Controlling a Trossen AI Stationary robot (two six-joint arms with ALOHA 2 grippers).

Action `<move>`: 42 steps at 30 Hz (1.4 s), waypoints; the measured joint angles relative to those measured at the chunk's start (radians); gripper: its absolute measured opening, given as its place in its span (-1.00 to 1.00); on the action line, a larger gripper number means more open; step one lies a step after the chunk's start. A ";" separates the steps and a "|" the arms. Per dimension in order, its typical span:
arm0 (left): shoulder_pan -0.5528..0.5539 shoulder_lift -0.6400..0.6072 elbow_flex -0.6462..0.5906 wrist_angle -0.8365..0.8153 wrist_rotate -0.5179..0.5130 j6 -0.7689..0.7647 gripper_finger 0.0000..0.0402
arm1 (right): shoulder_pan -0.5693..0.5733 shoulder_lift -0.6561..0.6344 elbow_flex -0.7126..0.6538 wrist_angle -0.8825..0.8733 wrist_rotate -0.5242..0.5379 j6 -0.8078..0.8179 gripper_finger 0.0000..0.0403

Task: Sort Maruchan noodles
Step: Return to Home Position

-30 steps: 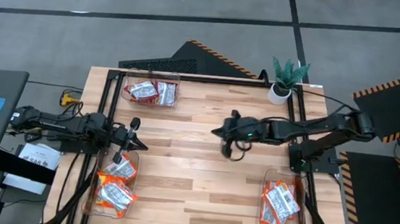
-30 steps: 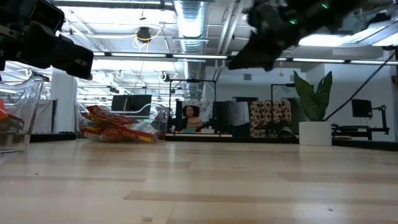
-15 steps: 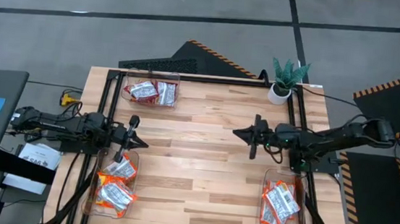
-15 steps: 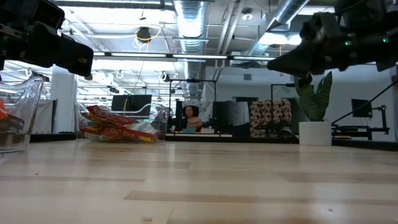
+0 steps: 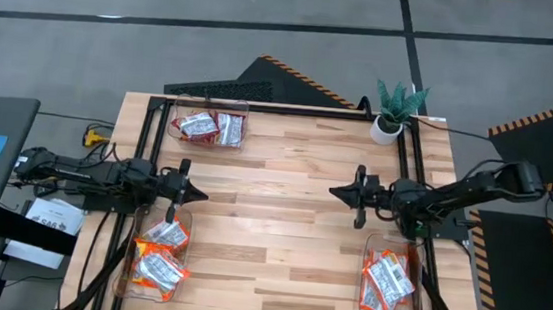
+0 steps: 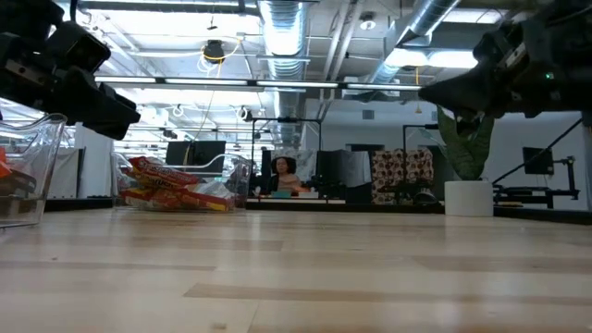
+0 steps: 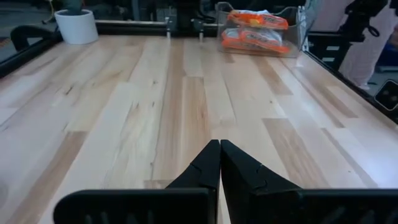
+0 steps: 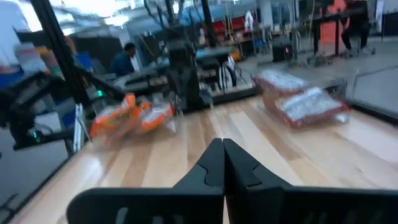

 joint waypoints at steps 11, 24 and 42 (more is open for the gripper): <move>-0.013 -0.139 -0.001 -0.003 0.001 0.003 -1.00 | 0.031 0.060 -0.001 -0.029 0.000 -0.054 -0.92; -0.018 -0.209 -0.001 0.003 0.000 0.002 -1.00 | 0.008 0.141 0.002 -0.227 0.001 0.081 -0.79; -0.017 -0.206 -0.001 0.000 0.000 0.002 -1.00 | 0.011 0.154 0.005 -0.410 0.002 0.078 -0.79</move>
